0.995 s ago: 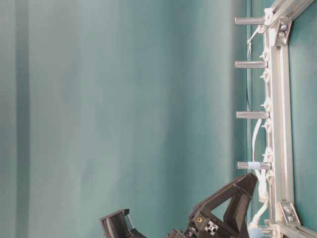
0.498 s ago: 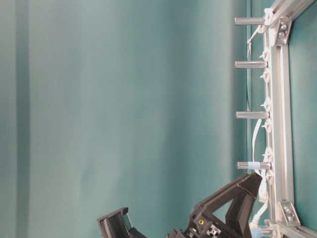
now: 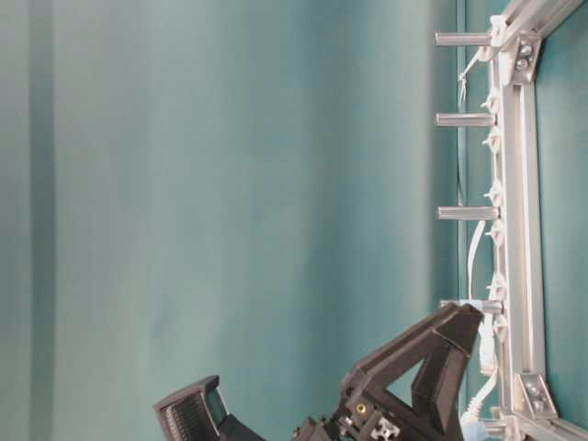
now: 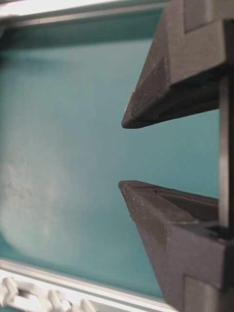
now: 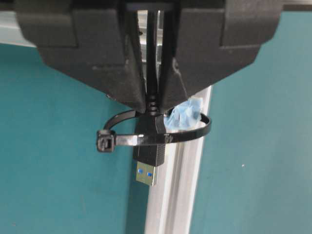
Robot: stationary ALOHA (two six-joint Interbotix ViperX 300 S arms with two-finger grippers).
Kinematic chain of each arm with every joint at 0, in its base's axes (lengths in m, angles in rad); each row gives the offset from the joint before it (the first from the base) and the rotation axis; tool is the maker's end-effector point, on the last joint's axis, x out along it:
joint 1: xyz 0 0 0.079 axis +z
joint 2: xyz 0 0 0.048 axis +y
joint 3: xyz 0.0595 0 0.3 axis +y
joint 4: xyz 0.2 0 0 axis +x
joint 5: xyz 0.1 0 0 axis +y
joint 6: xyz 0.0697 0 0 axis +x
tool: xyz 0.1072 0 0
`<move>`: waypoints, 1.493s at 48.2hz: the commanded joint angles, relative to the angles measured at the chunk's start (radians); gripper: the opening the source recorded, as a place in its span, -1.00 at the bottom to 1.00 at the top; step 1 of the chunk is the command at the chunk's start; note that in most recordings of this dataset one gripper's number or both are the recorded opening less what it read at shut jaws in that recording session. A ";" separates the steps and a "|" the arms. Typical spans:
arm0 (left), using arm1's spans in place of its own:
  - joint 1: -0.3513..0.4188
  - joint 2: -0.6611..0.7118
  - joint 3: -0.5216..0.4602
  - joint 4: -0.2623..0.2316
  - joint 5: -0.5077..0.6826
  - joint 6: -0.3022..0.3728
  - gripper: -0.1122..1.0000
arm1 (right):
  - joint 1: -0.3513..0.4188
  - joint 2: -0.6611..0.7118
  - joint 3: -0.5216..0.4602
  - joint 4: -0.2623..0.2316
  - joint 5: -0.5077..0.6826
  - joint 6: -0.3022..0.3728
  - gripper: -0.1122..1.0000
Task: Insert the wire through the string loop located on the right side.
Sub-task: 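Push the USB plug through the black zip-tie loop with right gripper, then reach the left gripper over and grasp the plug past the loop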
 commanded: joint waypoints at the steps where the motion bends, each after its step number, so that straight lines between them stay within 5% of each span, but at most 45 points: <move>1: -0.026 -0.009 -0.028 -0.002 0.002 -0.003 0.10 | -0.002 -0.005 -0.015 -0.005 -0.012 0.000 -0.58; 19: -0.173 0.063 -0.121 -0.002 0.067 -0.011 0.10 | -0.003 -0.006 -0.015 -0.005 -0.014 0.000 -0.58; 35: -0.287 0.140 -0.166 -0.002 0.067 -0.138 0.10 | -0.003 -0.005 -0.015 -0.005 -0.021 0.000 -0.58; 72: -0.241 0.334 -0.354 0.000 0.063 -0.137 0.10 | -0.003 -0.005 -0.012 -0.005 -0.032 0.000 -0.58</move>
